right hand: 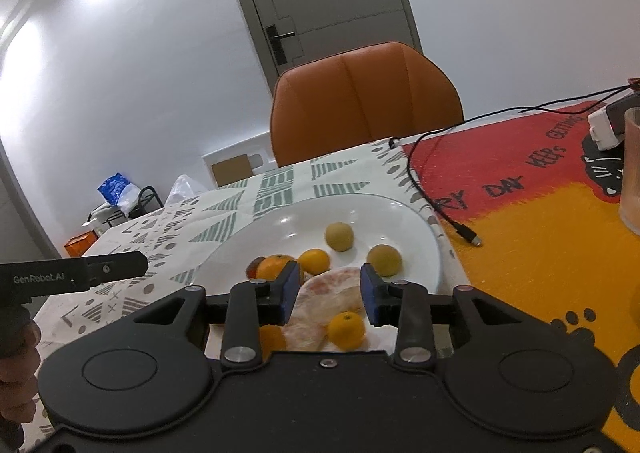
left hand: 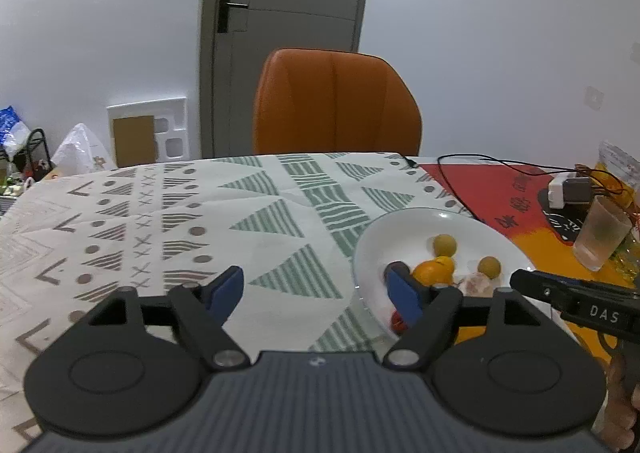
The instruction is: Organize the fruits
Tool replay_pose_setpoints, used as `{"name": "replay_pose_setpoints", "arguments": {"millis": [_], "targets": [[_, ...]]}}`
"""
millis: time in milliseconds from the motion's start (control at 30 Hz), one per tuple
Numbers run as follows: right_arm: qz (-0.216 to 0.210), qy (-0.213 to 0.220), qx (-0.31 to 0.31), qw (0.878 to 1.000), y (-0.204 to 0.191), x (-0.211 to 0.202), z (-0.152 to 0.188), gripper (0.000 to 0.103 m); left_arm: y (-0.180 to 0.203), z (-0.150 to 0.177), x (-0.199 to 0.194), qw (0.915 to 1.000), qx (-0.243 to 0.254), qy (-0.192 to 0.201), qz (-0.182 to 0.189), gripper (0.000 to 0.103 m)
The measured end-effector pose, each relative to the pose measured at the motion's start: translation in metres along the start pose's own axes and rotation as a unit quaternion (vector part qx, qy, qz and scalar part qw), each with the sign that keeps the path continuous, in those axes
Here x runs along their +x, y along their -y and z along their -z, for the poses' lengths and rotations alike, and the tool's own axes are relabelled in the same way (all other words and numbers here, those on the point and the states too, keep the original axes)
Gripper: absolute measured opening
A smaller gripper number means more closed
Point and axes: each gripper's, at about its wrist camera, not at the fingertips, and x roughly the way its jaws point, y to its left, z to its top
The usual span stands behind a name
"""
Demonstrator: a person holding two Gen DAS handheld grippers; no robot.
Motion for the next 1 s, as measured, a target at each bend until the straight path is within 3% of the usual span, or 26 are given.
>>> {"name": "replay_pose_setpoints", "arguments": {"millis": [333,700,1000], "targets": [[-0.010,0.006,-0.014,1.000,-0.025,-0.014,0.005,0.061,-0.020,0.010,-0.028,0.9995,-0.013,0.010,-0.027,0.088],[-0.023,0.016,-0.034,0.999,-0.049,-0.037,0.014,0.099,-0.033,0.022,-0.061,0.9983,-0.020,0.017,-0.051,0.093],[-0.030,0.020,-0.050,0.998,-0.068,-0.059,0.018,0.103,-0.038,0.032,-0.089,0.9972,-0.018,0.024,-0.068,0.093]]}}
